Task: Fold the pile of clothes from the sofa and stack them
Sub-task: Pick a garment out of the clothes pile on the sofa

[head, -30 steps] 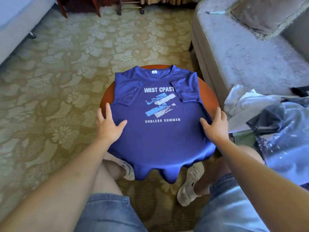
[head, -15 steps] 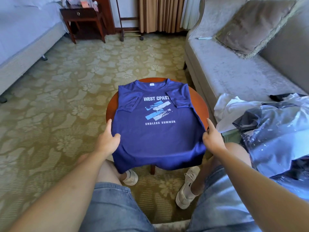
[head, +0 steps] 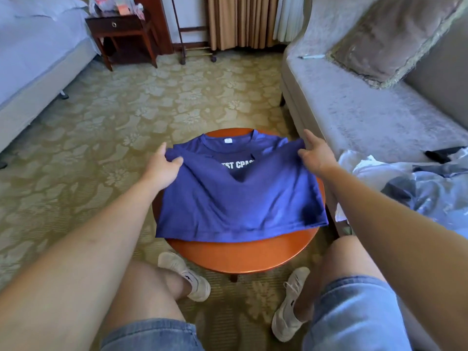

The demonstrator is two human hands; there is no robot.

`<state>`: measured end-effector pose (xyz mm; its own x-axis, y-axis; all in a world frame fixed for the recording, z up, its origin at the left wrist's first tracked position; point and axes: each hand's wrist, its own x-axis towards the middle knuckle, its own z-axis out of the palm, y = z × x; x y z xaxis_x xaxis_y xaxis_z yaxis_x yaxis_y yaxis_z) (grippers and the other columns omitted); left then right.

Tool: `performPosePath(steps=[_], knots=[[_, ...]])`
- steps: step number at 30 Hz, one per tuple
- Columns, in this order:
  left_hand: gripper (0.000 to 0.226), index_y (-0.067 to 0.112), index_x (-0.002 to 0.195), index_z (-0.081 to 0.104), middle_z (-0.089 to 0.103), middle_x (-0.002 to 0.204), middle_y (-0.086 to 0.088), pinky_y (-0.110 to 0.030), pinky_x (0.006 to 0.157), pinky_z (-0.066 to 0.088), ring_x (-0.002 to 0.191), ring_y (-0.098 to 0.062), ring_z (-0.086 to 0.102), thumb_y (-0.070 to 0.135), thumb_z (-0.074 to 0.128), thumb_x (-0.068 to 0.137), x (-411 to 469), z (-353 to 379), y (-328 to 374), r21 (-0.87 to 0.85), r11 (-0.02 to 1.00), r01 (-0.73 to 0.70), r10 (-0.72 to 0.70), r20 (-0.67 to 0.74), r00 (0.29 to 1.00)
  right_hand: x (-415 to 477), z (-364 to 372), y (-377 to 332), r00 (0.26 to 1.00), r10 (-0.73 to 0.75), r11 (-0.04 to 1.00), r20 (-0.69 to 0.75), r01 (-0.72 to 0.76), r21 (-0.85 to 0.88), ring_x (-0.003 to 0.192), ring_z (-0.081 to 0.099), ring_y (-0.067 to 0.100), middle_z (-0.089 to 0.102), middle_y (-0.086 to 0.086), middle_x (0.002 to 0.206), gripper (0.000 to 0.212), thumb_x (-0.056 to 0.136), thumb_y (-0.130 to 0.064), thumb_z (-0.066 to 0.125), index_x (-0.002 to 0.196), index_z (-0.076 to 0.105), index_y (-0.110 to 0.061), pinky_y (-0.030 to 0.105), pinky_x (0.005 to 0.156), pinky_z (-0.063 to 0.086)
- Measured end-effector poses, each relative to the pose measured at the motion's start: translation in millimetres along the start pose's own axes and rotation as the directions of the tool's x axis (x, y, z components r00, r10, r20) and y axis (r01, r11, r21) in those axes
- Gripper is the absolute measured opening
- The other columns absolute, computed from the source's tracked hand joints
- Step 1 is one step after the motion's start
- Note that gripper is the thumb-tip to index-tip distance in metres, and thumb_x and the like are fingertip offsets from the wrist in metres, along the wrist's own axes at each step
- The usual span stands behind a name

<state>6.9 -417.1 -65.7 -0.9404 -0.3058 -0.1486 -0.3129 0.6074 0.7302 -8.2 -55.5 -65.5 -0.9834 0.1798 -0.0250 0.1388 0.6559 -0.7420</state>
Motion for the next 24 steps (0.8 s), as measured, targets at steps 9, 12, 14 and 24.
performPosePath(steps=[9,12,14,24], knots=[[0.082,0.015,0.153,0.02,0.036,0.144,-0.02,-0.043,0.107,0.033,0.133,-0.039,0.036,0.041,0.065,0.088,-33.3,51.9,-79.4,0.416,0.898,0.144,-0.15,-0.018,0.988,-35.9,41.0,95.3,0.949,0.305,0.89,0.084,-0.253,-0.379,0.105,0.054,0.039,0.051,0.017,0.117,0.032,0.079,-0.02,0.064,0.107,0.05,-0.012,0.039,0.088,0.046],[0.086,0.012,0.153,0.016,0.041,0.148,-0.016,-0.043,0.103,0.038,0.13,-0.04,0.044,0.038,0.066,0.088,-40.0,42.5,-82.6,0.371,0.905,0.21,-0.229,0.006,0.973,-41.3,38.7,89.7,0.921,0.368,0.889,0.129,-0.307,-0.34,0.077,0.057,0.031,0.061,0.014,0.092,0.02,0.077,-0.009,0.06,0.094,0.051,-0.008,0.03,0.058,0.042],[0.082,0.01,0.15,0.022,0.046,0.145,-0.014,-0.04,0.1,0.042,0.127,-0.038,0.048,0.031,0.068,0.086,-46.0,34.3,-84.7,0.35,0.907,0.234,-0.257,0.019,0.966,-46.4,36.2,87.4,0.91,0.39,0.888,0.144,-0.329,-0.322,0.065,0.055,0.028,0.062,0.014,0.081,0.013,0.076,-0.006,0.058,0.088,0.054,-0.005,0.026,0.048,0.037],[0.041,0.015,0.126,0.054,0.061,0.103,-0.015,-0.017,0.039,0.044,0.053,-0.016,0.06,0.004,0.066,0.088,-109.4,-17.6,-54.8,-0.184,0.98,0.079,-0.061,0.099,0.993,-102.2,-21.3,47.8,0.923,0.331,0.936,0.197,-0.347,0.057,0.044,0.055,0.021,0.055,0.016,0.072,0.007,0.088,0.002,0.054,0.091,0.057,-0.004,0.022,0.037,0.046]])
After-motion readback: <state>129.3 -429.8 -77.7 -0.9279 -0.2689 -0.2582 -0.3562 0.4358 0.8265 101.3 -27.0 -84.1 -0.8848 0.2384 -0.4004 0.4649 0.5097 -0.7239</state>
